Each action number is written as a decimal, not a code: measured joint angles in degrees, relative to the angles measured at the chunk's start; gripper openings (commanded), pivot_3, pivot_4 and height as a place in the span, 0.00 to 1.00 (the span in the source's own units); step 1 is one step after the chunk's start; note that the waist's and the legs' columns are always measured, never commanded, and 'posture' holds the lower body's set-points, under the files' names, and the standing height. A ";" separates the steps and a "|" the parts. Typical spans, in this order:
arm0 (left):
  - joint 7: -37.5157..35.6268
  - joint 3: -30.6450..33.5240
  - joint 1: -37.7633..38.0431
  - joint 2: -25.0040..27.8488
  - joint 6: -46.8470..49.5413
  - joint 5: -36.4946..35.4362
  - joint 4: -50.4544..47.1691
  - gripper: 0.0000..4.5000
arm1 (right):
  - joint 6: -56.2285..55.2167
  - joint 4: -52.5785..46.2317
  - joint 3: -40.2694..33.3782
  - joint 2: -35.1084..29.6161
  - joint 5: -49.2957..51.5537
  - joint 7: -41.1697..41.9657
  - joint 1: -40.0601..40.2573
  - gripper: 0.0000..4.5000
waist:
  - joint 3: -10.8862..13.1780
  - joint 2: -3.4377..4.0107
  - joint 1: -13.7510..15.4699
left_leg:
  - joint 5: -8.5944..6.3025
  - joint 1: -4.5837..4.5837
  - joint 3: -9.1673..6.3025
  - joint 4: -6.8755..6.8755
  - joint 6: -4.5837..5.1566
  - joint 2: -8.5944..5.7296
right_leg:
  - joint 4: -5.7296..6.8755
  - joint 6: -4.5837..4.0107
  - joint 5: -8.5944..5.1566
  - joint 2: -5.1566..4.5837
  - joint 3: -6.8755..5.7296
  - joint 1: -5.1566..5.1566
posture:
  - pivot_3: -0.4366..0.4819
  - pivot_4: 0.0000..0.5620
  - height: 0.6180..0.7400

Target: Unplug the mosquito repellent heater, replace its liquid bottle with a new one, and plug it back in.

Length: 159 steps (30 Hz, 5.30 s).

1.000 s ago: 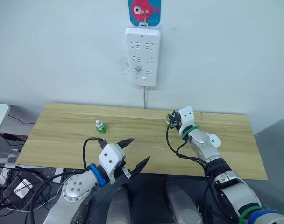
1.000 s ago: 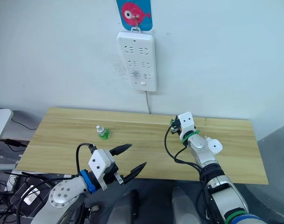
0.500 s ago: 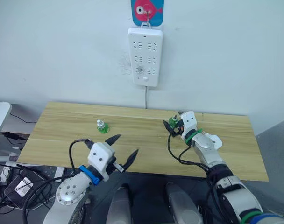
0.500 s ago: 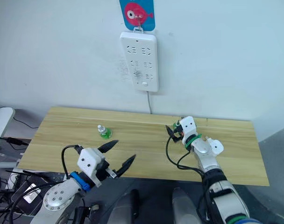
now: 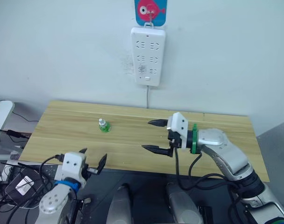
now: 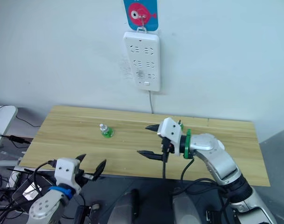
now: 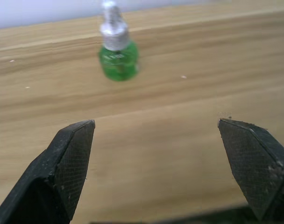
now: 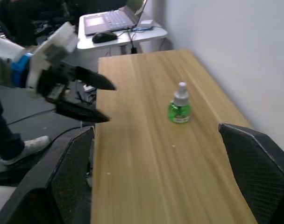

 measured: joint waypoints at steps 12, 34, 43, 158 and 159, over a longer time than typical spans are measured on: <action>0.85 0.11 -26.25 1.36 -7.69 2.73 31.05 1.00 | 18.67 -7.70 -0.29 4.34 -1.86 -10.80 -2.90 0.99 | 5.46 0.08 0.00 | -0.01 -0.20 0.06 -0.07 -0.02 0.07 | 0.04 0.49 0.25 0.04 -0.02 -0.27 | 0.19 0.88 1.00; -3.13 -3.29 -33.82 0.95 -22.24 5.34 45.93 0.51 | 25.56 -13.24 -3.02 3.32 2.06 -13.16 -0.93 1.00 | 6.57 0.01 -2.10 | -0.01 -0.15 0.11 -0.30 -0.14 0.05 | -0.03 0.66 0.21 -0.04 0.00 -0.25 | 0.22 0.76 1.00; -25.20 -17.57 -28.89 7.87 0.12 -1.34 13.59 0.51 | 23.72 -16.09 -9.54 -2.72 8.80 -6.81 -0.92 1.00 | 6.15 -0.22 -1.92 | 0.14 -0.24 -0.22 -0.60 -0.38 -0.07 | -0.04 0.74 0.26 -0.17 -0.34 -0.30 | 0.21 0.51 1.00; -41.91 -21.46 -40.93 6.86 12.86 -9.49 8.63 0.51 | 12.12 -15.35 -6.46 3.17 2.69 -15.30 6.20 0.22 | -0.60 -0.40 -5.50 | 0.34 0.06 -0.47 0.21 -0.19 -0.07 | 0.98 0.48 0.46 0.07 -0.36 0.01 | 0.21 0.37 1.00; -42.73 -21.77 -40.40 7.35 13.04 -9.50 8.18 0.51 | 10.53 -14.13 -6.17 1.88 2.92 -12.79 5.93 0.22 | -0.60 -0.40 -5.51 | 0.34 0.06 -0.47 0.21 -0.19 -0.07 | 0.98 0.48 0.46 0.07 -0.36 0.01 | 0.21 0.37 1.00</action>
